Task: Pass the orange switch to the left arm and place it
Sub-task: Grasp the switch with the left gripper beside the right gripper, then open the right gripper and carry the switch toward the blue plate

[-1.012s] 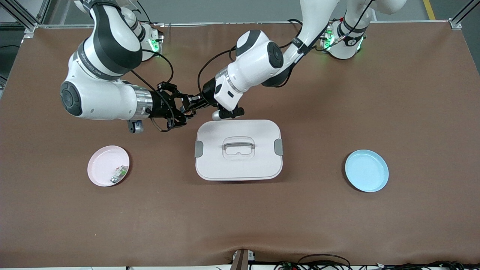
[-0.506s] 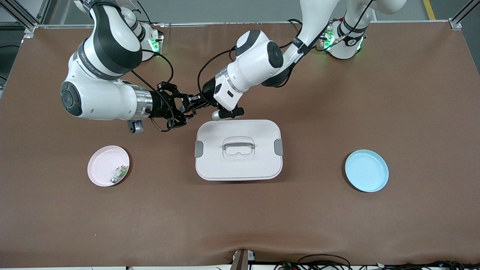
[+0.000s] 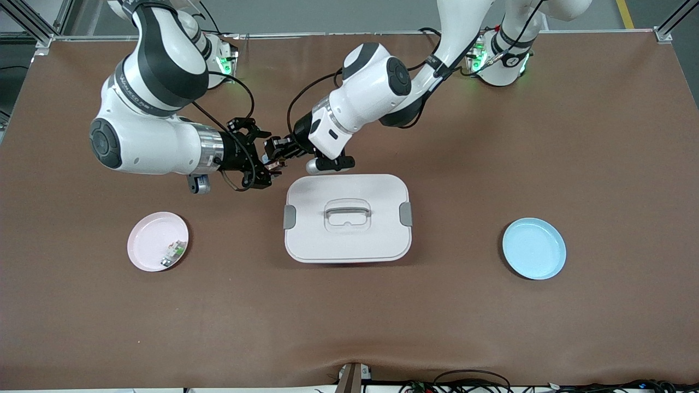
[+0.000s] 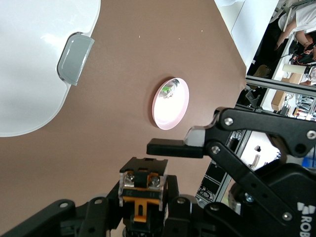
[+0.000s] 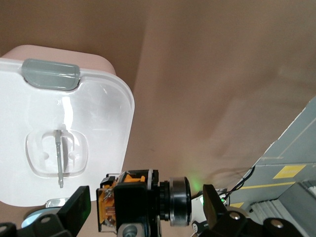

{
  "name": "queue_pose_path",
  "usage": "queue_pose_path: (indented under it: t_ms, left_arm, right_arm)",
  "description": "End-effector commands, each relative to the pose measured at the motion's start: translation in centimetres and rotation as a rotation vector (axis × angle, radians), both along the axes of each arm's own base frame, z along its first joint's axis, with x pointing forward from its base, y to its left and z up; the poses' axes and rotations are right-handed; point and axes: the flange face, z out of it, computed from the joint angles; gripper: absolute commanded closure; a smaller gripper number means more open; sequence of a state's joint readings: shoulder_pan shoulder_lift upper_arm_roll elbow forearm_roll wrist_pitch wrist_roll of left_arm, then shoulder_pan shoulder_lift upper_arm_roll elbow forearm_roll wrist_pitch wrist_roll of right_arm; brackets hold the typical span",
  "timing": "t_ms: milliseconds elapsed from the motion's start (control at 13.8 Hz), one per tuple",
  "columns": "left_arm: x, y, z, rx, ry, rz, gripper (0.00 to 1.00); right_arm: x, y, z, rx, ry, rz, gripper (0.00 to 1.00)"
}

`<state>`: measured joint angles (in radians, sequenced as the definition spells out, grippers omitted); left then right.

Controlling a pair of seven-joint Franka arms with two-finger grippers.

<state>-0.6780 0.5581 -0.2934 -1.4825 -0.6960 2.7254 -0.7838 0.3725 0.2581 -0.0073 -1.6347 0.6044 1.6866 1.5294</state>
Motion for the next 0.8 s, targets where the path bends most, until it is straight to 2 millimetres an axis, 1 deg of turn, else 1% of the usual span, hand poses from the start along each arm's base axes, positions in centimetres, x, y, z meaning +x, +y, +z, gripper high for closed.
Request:
queue_pose_path:
  t_ms: [0, 72, 145, 217, 362, 434, 506, 651, 723]
  left_arm:
    - [0.1, 0.1, 0.9, 0.014, -0.022, -0.011, 1.00]
    - [0.0, 0.1, 1.0, 0.039, -0.041, -0.037, 1.00]
    - [0.2, 0.4, 1.2, 0.070, -0.055, -0.065, 1.00]
    - [0.9, 1.2, 1.6, 0.100, -0.061, -0.086, 1.00]
    - [1.5, 2.5, 2.3, 0.177, -0.097, -0.152, 1.00]
    - [1.7, 3.0, 2.4, 0.214, -0.102, -0.187, 1.00]
    - [1.6, 3.7, 3.2, 0.248, -0.099, -0.224, 1.00]
    - [1.9, 5.8, 4.1, 0.329, -0.111, -0.335, 1.00]
    - [2.4, 7.4, 4.6, 0.361, -0.107, -0.390, 1.00]
  right_arm:
    - [-0.5, -1.5, 0.6, 0.020, -0.102, 0.192, 0.00]
    - [0.0, -3.0, 0.8, 0.036, -0.132, 0.256, 0.00]
    - [0.6, -5.2, 0.7, 0.045, -0.151, 0.296, 0.00]
    - [1.1, -7.0, 1.0, 0.057, -0.174, 0.356, 0.00]
    - [1.5, -10.0, 1.7, 0.049, -0.207, 0.473, 0.00]
    - [1.7, -11.2, 2.2, 0.040, -0.229, 0.553, 0.00]
    - [1.8, -12.5, 2.9, 0.031, -0.252, 0.662, 0.00]
    - [2.5, -15.3, 4.3, 0.011, -0.303, 0.779, 0.00]
    - [2.8, -16.7, 4.8, 0.007, -0.331, 0.821, 0.00]
